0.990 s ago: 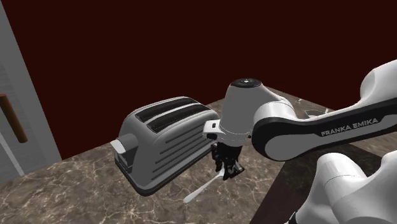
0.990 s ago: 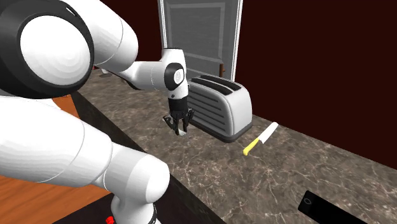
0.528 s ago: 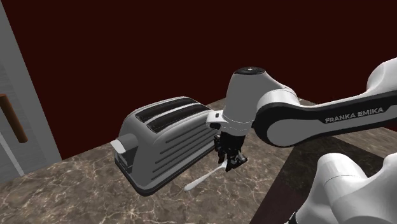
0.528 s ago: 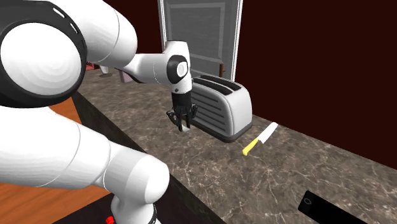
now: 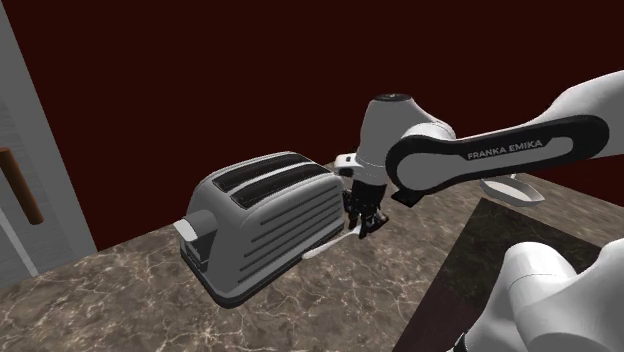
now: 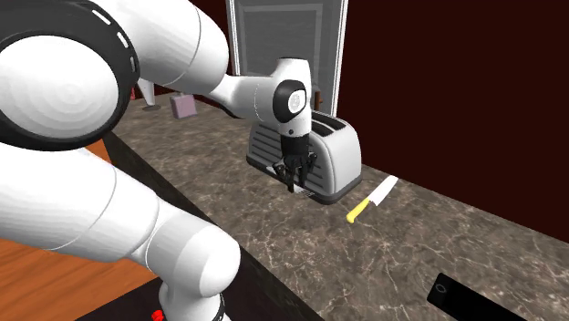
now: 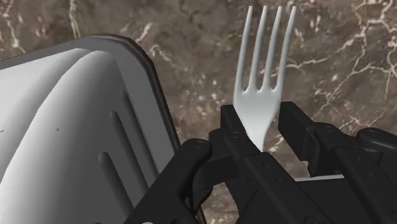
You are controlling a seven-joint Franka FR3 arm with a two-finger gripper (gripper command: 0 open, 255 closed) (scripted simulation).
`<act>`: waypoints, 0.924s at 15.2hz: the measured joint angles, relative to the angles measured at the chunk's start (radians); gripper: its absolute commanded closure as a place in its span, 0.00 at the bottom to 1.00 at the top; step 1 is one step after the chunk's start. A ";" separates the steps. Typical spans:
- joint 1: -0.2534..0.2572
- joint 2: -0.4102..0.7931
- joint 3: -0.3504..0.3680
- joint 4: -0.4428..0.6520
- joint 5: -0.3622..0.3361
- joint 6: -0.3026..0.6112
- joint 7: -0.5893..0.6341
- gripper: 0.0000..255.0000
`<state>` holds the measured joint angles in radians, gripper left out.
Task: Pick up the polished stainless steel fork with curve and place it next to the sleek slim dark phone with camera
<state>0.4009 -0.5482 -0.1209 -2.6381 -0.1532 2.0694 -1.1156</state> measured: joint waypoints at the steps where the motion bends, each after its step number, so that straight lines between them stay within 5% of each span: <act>1: -0.017 0.006 -0.025 0.007 -0.014 0.003 -0.030 1.00; 14: -0.116 0.297 -0.268 0.270 -0.046 0.065 -0.361 1.00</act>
<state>0.2850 -0.2510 -0.3887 -2.3678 -0.1987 2.1341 -1.4764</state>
